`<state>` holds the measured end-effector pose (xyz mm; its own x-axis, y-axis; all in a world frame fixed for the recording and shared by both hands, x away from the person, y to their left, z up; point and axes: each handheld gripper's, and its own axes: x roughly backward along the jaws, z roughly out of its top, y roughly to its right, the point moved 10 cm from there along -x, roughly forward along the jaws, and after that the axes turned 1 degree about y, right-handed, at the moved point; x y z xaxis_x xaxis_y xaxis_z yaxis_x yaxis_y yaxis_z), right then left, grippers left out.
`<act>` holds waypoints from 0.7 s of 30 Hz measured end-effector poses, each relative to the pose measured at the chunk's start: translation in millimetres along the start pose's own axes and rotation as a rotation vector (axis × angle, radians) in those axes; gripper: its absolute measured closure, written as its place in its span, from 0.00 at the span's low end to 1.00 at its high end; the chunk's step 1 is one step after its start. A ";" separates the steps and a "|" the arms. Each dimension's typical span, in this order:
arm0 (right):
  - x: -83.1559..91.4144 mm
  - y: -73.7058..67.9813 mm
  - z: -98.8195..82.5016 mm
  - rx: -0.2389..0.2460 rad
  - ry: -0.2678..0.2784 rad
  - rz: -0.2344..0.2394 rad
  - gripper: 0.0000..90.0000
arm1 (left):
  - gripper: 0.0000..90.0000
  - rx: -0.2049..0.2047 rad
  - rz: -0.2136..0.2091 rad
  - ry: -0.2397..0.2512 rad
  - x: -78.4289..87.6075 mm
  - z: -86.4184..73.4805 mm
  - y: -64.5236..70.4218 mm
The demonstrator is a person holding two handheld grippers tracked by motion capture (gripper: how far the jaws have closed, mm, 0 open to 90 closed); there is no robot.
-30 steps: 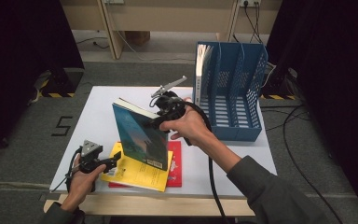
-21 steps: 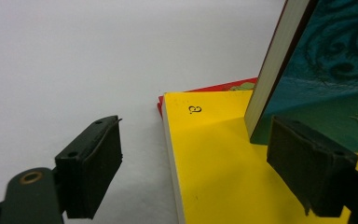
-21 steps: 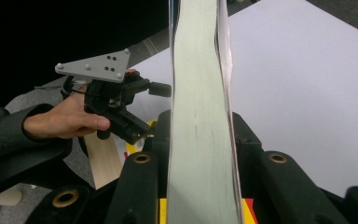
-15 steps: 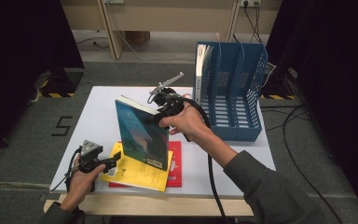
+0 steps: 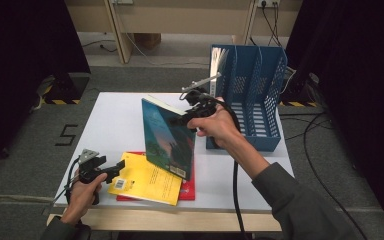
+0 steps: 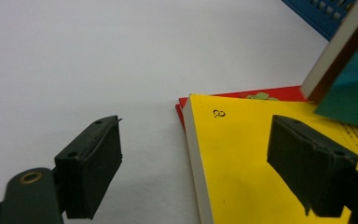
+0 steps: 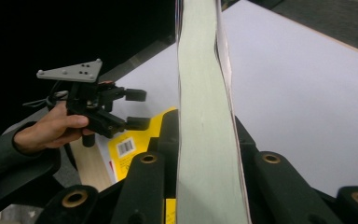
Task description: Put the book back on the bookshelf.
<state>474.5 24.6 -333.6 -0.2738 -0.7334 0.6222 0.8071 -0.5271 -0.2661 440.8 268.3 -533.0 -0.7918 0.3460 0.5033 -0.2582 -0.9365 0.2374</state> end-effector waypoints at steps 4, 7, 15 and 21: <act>26.6 15.7 -6.7 -0.026 0.018 -0.058 0.82 | 0.19 0.021 0.008 0.003 -0.4 1.4 -6.0; 49.0 26.5 -13.8 -0.047 0.032 -0.100 0.82 | 0.19 0.037 0.020 0.007 -1.7 3.4 -12.4; 106.0 52.8 -34.5 -0.098 0.054 -0.207 0.82 | 0.19 -0.007 0.087 0.016 -3.2 15.5 -37.0; 142.6 65.7 -42.3 -0.134 0.077 -0.273 0.82 | 0.18 -0.070 0.161 -0.056 -13.6 10.3 -68.7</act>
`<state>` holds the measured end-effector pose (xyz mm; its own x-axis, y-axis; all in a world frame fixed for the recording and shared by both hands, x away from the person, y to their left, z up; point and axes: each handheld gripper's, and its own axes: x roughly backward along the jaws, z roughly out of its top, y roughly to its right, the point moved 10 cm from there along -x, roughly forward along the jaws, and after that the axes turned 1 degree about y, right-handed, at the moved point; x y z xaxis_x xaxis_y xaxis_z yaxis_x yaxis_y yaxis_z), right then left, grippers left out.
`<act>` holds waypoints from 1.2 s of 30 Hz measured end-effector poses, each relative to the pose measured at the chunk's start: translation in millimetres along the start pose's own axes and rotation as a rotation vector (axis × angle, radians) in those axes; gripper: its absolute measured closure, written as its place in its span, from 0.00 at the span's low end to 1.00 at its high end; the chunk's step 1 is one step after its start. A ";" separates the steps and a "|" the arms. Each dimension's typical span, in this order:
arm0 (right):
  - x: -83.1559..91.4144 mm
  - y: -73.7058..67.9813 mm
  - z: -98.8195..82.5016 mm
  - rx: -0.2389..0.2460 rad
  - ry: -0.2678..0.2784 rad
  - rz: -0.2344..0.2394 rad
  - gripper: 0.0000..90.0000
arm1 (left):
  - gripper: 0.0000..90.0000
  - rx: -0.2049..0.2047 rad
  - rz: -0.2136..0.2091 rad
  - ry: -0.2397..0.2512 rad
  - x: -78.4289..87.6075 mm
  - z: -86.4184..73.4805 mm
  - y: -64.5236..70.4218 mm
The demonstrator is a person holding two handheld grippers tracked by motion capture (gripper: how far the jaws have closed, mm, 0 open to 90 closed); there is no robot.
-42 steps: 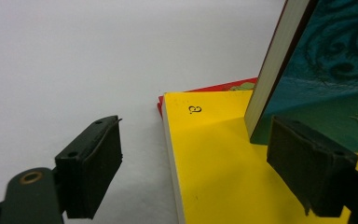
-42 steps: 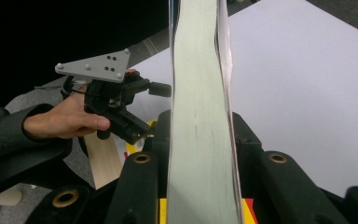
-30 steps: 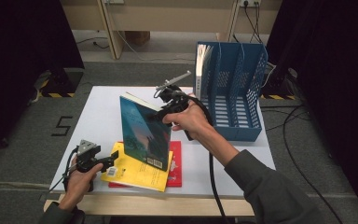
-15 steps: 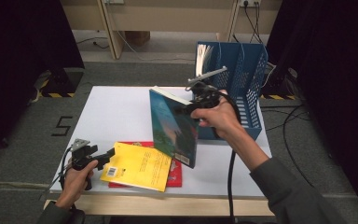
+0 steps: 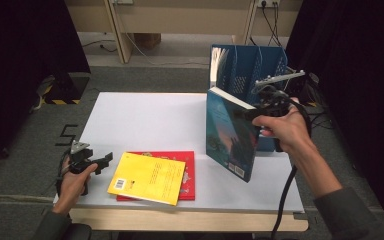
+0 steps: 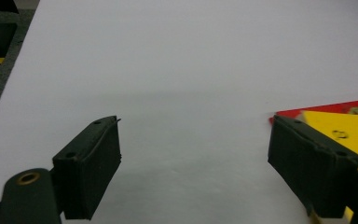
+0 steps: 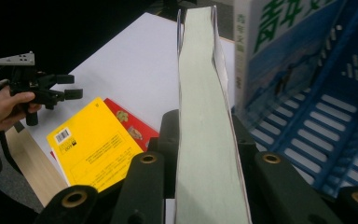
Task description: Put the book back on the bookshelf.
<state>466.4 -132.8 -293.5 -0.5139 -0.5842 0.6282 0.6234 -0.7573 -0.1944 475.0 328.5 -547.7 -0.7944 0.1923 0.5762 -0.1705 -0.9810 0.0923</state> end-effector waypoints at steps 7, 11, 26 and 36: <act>32.1 23.7 6.6 -0.031 0.059 -0.058 0.82 | 0.18 -0.088 0.051 -0.076 -11.5 -16.8 -12.7; 43.6 35.7 12.2 -0.044 0.072 -0.100 0.82 | 0.17 -0.073 0.036 -0.091 -12.9 -17.6 -13.4; 38.1 88.0 64.0 -0.094 0.142 -0.232 0.82 | 0.16 -0.077 0.039 -0.090 -12.8 -17.8 -13.3; 3.5 122.8 94.5 -0.164 0.181 -0.292 0.82 | 0.16 -0.077 0.038 -0.089 -12.8 -17.9 -13.3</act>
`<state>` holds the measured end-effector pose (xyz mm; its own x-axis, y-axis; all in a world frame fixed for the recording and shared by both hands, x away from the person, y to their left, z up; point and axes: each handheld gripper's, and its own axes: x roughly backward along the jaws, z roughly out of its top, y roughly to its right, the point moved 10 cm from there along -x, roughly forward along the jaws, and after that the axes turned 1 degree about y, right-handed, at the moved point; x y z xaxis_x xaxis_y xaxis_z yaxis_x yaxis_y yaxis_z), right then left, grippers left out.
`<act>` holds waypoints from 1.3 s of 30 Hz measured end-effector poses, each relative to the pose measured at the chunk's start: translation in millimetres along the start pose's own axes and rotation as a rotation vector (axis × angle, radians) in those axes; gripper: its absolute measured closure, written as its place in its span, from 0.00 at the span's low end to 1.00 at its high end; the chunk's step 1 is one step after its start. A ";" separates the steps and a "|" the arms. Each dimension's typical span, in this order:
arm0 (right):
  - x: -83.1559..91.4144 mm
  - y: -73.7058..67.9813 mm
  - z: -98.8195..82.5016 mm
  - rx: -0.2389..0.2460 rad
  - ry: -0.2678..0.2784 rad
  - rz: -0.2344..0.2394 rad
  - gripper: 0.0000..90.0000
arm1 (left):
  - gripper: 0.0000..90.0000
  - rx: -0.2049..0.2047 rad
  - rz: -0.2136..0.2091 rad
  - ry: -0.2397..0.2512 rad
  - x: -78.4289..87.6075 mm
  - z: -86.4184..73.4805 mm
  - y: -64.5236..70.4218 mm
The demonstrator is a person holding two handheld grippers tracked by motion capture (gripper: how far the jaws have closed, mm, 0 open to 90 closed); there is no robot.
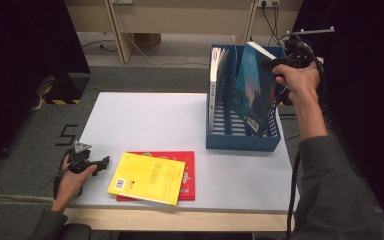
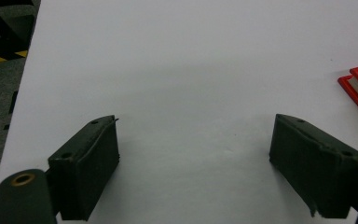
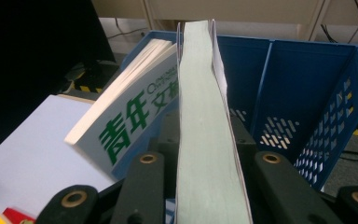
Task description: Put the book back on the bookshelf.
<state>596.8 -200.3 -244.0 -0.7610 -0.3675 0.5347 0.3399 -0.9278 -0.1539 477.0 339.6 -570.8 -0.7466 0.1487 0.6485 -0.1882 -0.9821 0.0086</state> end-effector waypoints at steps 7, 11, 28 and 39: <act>-19.9 11.5 12.2 -0.035 0.019 -0.052 0.82 | 0.16 -0.001 0.001 0.001 0.0 0.0 0.0; -30.7 12.8 19.5 -0.050 0.026 -0.076 0.82 | 0.16 0.000 0.000 0.001 0.0 0.0 0.0; -88.9 14.4 19.4 -0.096 0.022 -0.099 0.81 | 0.16 -0.001 0.001 0.003 0.0 0.1 0.1; -101.6 13.5 -0.5 -0.094 -0.012 -0.092 0.80 | 0.16 -0.002 0.003 0.004 0.1 0.1 0.1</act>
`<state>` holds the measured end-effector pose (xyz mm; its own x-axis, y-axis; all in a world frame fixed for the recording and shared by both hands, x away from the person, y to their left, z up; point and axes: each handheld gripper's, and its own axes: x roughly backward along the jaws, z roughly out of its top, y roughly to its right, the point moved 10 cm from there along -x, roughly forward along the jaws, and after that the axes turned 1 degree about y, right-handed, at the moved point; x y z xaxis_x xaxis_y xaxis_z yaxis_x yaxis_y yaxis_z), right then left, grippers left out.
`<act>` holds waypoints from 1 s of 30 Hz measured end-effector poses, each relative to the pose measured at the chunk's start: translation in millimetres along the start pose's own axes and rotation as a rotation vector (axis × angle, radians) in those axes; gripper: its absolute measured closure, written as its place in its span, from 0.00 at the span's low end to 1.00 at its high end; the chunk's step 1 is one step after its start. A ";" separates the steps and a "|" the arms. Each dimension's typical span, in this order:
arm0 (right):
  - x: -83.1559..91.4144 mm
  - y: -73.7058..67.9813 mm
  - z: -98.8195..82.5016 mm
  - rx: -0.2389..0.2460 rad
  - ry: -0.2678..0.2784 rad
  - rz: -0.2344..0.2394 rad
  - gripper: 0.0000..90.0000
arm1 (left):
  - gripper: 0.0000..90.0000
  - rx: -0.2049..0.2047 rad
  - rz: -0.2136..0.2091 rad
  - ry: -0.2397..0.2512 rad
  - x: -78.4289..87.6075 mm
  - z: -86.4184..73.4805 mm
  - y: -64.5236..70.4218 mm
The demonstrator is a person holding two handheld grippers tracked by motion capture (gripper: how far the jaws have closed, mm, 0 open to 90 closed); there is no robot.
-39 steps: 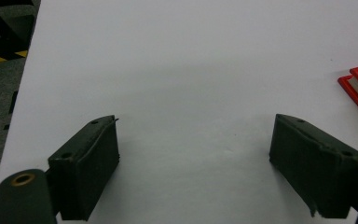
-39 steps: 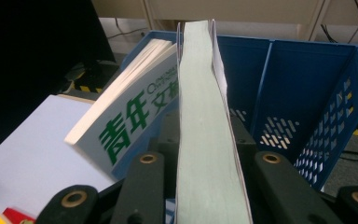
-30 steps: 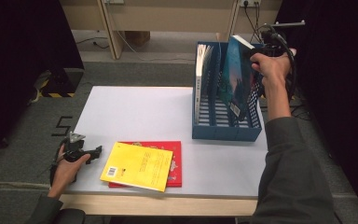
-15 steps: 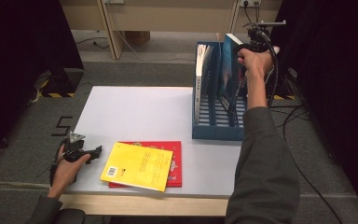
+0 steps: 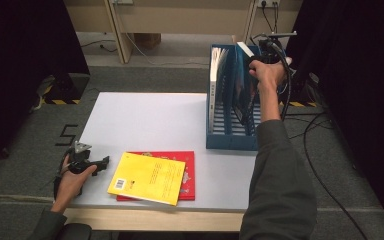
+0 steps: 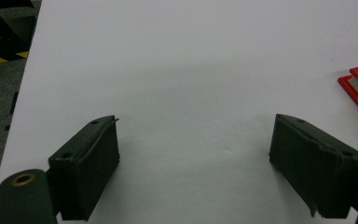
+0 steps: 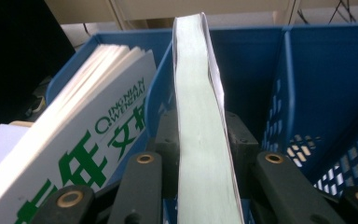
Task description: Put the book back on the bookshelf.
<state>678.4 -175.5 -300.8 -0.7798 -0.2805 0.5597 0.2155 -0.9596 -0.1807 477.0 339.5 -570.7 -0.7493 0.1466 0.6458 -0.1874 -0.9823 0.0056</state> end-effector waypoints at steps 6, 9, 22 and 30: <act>-16.6 -1.5 -18.4 0.024 -0.067 -0.004 0.80 | 0.16 0.000 0.000 0.001 0.0 0.0 0.0; -21.5 -8.4 -23.1 0.007 -0.054 0.035 0.79 | 0.16 0.000 0.000 0.001 0.0 0.0 0.0; 7.3 -10.1 -25.6 0.045 -0.050 0.114 0.69 | 0.16 -0.004 0.002 0.003 0.1 0.0 -0.1; 27.9 -14.0 -42.5 0.080 -0.049 0.184 0.58 | 0.16 0.004 -0.002 0.005 -0.3 0.2 -0.1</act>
<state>628.6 -169.0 -317.1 -0.6935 -0.4503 0.5624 0.3997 -0.8900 -0.2196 477.4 339.5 -570.8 -0.7524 0.1489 0.6417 -0.1862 -0.9825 0.0096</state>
